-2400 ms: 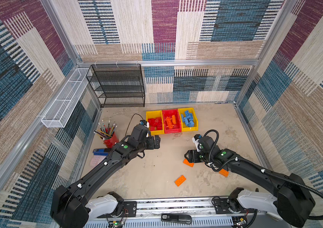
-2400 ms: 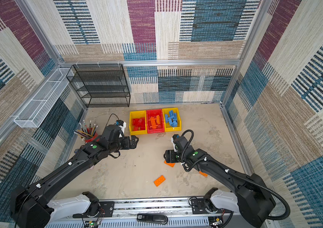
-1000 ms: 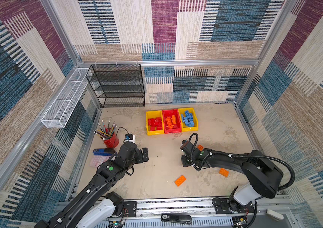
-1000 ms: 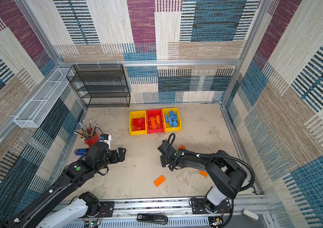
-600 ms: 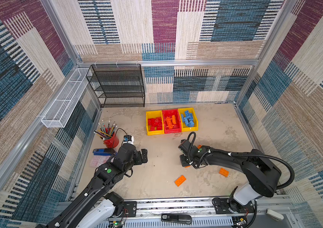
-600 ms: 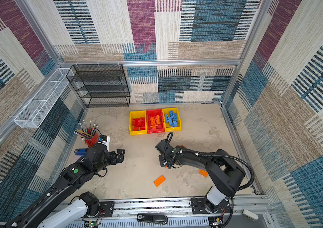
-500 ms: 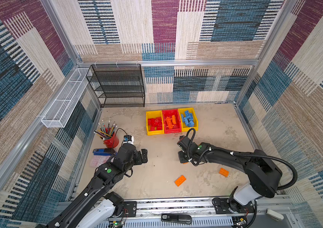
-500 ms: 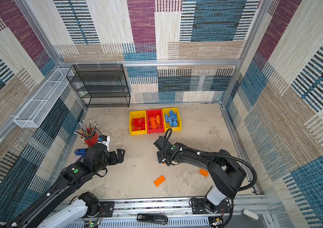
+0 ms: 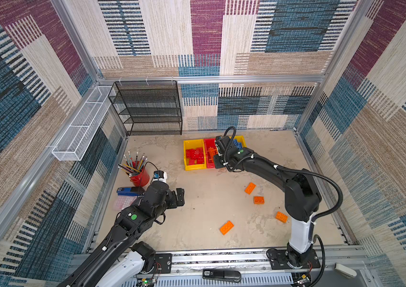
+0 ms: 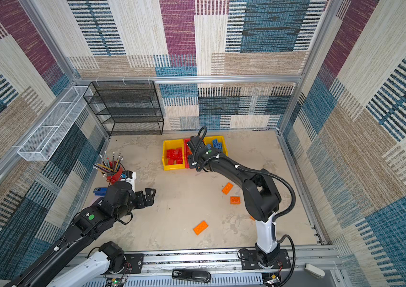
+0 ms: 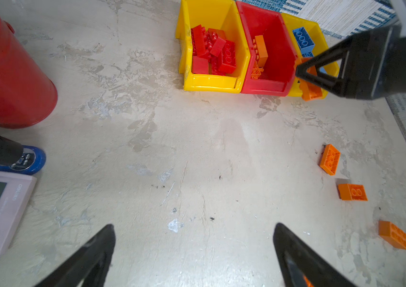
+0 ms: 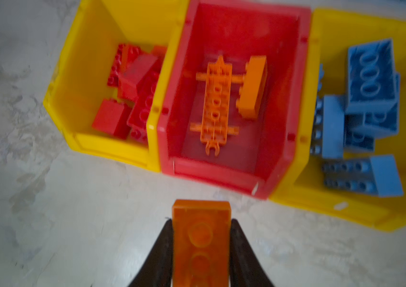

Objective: Sort the legos into containers by color
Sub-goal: Place the lego in the container.

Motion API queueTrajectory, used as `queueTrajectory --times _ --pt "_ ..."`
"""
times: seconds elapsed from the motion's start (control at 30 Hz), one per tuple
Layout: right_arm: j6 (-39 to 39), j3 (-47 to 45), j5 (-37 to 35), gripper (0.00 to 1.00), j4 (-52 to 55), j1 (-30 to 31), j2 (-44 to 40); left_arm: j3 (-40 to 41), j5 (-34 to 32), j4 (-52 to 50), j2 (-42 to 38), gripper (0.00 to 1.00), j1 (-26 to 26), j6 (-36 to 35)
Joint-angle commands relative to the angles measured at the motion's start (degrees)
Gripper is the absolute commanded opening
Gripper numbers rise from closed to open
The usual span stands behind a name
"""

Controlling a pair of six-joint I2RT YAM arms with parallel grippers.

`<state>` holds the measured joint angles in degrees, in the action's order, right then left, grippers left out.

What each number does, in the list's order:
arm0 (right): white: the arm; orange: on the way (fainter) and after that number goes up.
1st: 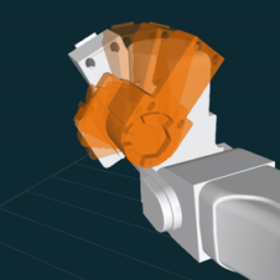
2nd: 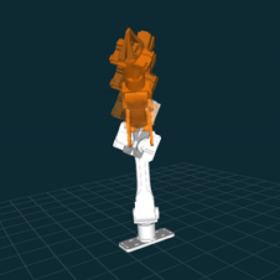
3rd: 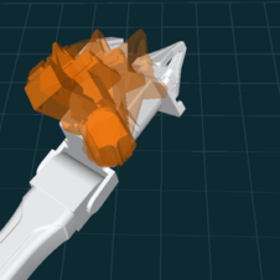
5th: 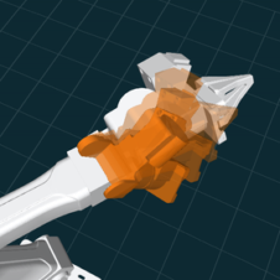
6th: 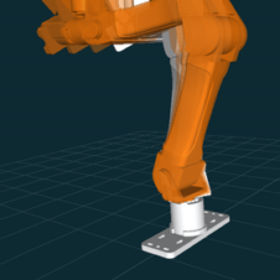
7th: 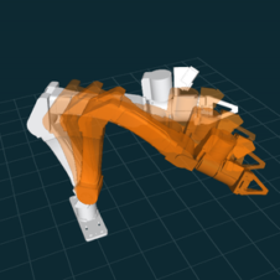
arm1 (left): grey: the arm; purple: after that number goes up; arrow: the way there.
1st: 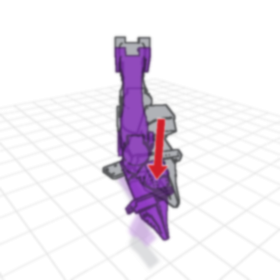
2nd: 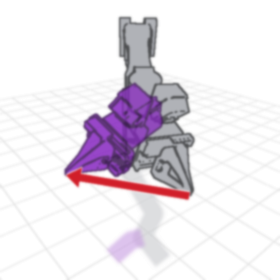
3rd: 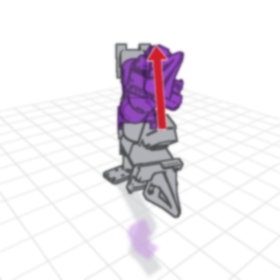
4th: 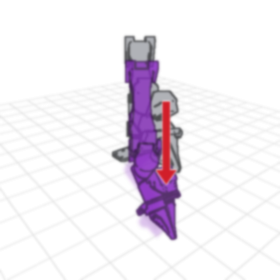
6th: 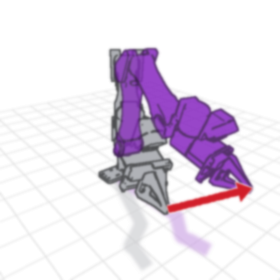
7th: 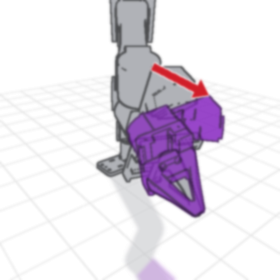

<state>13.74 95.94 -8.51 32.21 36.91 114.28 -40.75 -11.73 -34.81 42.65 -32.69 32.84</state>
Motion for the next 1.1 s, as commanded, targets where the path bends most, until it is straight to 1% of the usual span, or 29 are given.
queueTrajectory --times 0.0,0.27,0.3,0.37,0.43,0.47,0.67,0.7,0.77,0.87,0.97,1.07 --pt "-4.65 8.86 -1.56 0.28 2.33 -0.92 6.03 -0.64 -1.41 -1.35 0.14 1.00 0.08 0.52" --pt "-8.10 29.32 -5.42 0.31 9.14 -2.62 21.17 -1.87 -2.76 -2.06 1.45 0.99 0.17 -0.12" --pt "-8.20 31.29 -5.23 0.33 9.98 -2.75 22.53 -2.04 -2.78 -2.08 1.76 0.99 0.19 -0.27" --pt "-8.44 34.46 -4.24 0.48 10.58 -3.23 24.35 -2.49 -2.65 -1.79 2.57 0.99 0.17 -0.57" --pt "-8.77 35.62 -4.07 0.63 9.91 -3.33 24.80 -2.99 -2.69 -1.60 3.35 0.99 0.17 -1.01" --pt "-8.90 35.58 -3.97 0.69 9.36 -3.33 24.53 -3.11 -2.56 -1.61 3.67 0.99 0.17 -1.16" --pt "-8.14 33.58 -1.55 0.71 9.85 -3.33 20.08 -3.46 -1.39 -1.15 4.30 0.99 0.17 -1.30" --pt "-7.73 32.06 -1.20 0.71 9.98 -3.34 18.47 -3.54 -0.99 -1.11 4.14 0.99 0.17 -1.14" --pt "-6.54 25.37 -0.73 0.71 8.33 -3.33 13.21 -3.54 0.14 -0.87 3.76 0.99 0.17 -1.01" --pt "-4.44 10.60 -1.31 0.71 3.03 -3.33 2.84 -3.29 3.34 0.40 3.51 1.00 0.17 -0.78" --pt "-1.56 -2.78 -2.97 0.71 1.08 -3.33 -6.26 -2.54 8.39 2.98 3.94 1.00 -0.22 -0.09" --pt "1.93 -16.44 -3.89 0.71 -0.70 -3.33 -15.35 -1.97 11.62 5.72 4.92 0.99 -2.15 0.71"
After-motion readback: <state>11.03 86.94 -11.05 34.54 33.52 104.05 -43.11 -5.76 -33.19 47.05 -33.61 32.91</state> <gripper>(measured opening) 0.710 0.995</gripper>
